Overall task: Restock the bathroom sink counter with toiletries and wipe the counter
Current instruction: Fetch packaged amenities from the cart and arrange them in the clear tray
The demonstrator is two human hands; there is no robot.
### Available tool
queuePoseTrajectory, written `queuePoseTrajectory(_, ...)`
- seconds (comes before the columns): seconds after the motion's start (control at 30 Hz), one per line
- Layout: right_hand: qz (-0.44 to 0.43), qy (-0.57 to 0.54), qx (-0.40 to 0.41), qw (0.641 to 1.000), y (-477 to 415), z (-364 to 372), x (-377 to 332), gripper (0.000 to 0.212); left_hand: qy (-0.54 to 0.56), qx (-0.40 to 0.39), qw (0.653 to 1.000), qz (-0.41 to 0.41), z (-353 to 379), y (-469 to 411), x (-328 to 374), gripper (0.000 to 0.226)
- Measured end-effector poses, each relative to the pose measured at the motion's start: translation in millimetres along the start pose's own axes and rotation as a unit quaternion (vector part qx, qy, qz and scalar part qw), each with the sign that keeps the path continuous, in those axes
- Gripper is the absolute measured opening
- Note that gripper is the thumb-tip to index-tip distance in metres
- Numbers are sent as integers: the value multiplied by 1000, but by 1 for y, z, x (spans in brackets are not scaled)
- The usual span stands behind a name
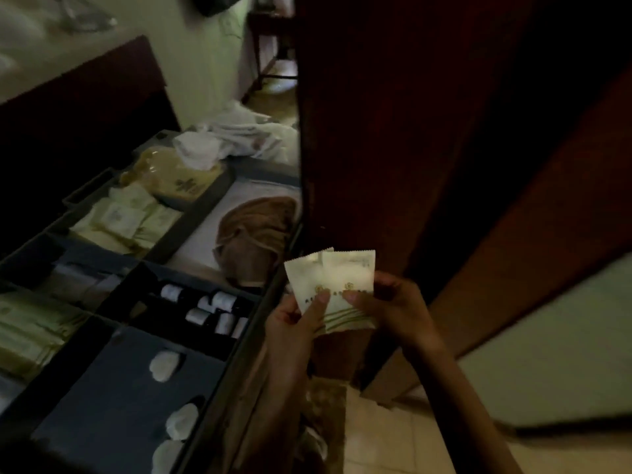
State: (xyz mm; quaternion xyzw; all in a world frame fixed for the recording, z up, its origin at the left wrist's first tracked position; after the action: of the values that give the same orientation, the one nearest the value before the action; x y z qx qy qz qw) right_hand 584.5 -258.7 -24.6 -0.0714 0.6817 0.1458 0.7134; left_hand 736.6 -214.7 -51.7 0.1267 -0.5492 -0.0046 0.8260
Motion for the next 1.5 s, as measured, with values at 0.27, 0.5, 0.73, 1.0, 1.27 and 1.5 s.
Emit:
queuePoseTrajectory(0.27,-12,-10,183,983,144,-144,-8,18,-71,-162,983,-43,149,65,-65,14)
queuePoseTrajectory(0.5,-16,-46,326,944,282,-237,-7,22,-112,-321,937,-84,275,127,-117,13)
queuePoseTrajectory(0.73,-15,-90,454,886,391,-293,10,14,-141,-414,889,-135,364,181,-176,11)
queuePoseTrajectory(1.0,13,-74,544,835,481,-375,21,11,-155,-524,819,-174,481,239,-238,19)
queuePoseTrajectory(1.27,13,-48,609,792,554,-495,-1,14,-154,-593,771,-174,627,278,-292,19)
queuePoseTrajectory(1.5,3,-70,647,759,596,-562,16,11,-163,-608,748,-208,701,300,-352,15)
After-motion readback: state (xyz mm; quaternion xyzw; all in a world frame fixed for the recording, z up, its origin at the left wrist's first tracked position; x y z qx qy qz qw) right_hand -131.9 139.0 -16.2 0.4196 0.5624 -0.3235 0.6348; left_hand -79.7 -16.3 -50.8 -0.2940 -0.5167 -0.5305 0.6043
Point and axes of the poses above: each hand's wrist, its own y-axis away from the middle knuckle, its own z-axis out of the palm, x = y × z, the point moved 10 cm from there along -y, towards the middle knuckle, and after that the axes turned 9 degrees about -x, right-handed, at the moved point
